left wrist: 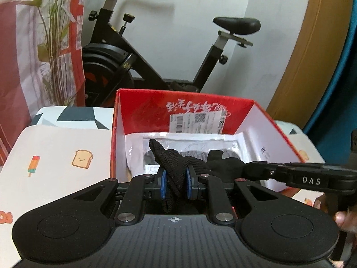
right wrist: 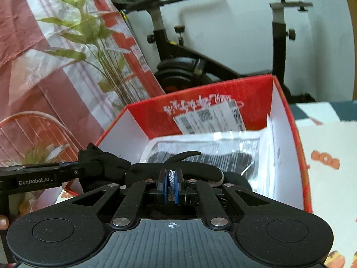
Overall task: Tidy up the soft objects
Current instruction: 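Lower the gloves into the red box and open the left gripper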
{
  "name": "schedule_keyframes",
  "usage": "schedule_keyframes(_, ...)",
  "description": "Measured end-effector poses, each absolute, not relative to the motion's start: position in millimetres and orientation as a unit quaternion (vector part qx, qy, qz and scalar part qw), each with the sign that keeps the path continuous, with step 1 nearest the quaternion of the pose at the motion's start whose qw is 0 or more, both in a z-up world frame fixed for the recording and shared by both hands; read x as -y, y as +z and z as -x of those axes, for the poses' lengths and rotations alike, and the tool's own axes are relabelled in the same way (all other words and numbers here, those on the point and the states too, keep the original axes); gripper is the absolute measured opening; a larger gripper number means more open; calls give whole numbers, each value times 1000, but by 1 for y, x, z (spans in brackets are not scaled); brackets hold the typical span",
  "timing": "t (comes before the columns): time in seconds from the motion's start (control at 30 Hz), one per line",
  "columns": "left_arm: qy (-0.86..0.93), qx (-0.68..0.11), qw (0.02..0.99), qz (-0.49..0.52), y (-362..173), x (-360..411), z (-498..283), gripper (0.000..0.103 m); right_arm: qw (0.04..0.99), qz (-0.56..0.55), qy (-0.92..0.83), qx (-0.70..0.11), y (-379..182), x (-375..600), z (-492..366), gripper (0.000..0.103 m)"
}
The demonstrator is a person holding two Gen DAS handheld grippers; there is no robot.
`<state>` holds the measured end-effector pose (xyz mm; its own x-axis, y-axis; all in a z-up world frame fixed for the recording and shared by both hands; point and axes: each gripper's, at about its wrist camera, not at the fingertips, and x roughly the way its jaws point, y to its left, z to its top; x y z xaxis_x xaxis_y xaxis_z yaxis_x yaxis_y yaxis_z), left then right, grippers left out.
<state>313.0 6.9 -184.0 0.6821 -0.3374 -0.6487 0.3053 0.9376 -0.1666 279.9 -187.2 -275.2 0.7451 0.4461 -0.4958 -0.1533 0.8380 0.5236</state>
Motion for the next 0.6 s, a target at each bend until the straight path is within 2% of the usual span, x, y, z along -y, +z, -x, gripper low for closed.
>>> schedule_keyframes(0.17,-174,-366,914,0,-187,-6,-318,23,900,-229,167,-331,-280,184,-284,6)
schedule_keyframes(0.3,-169,-364,916,-6,-186,-6,-319,36,897,-225,167,-341,-283,182,-286,6)
schedule_keyframes(0.6,-166,-347,923,-19,-181,-2,-317,38,902,-199,156,-349,-282,181,-285,8)
